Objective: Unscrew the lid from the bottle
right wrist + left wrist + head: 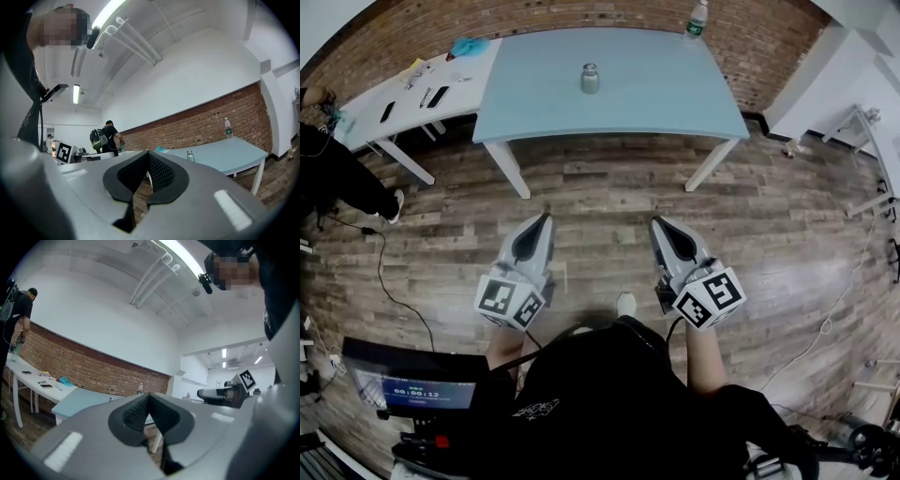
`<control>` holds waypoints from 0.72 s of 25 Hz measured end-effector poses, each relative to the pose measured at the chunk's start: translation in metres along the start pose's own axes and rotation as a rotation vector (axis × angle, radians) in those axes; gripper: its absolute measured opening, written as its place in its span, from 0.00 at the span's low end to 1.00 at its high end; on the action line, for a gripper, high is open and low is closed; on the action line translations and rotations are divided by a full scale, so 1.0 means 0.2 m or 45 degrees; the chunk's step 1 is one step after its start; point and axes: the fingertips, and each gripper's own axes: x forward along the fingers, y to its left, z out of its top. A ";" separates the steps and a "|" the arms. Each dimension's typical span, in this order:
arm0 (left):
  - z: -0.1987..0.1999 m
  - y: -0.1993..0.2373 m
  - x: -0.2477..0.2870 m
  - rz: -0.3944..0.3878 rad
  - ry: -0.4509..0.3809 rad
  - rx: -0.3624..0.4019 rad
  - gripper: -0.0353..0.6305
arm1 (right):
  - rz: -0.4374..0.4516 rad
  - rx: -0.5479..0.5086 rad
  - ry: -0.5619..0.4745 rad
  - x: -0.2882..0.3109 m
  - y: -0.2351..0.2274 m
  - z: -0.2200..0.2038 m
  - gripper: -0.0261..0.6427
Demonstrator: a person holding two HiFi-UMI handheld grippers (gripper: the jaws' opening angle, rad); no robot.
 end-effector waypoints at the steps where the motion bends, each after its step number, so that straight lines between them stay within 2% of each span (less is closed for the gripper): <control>1: 0.00 0.00 0.02 0.000 0.000 0.000 0.05 | 0.003 -0.001 0.000 0.01 -0.01 0.01 0.04; 18: 0.04 -0.04 0.29 0.010 -0.031 0.037 0.05 | 0.010 -0.024 -0.007 0.08 -0.27 0.07 0.04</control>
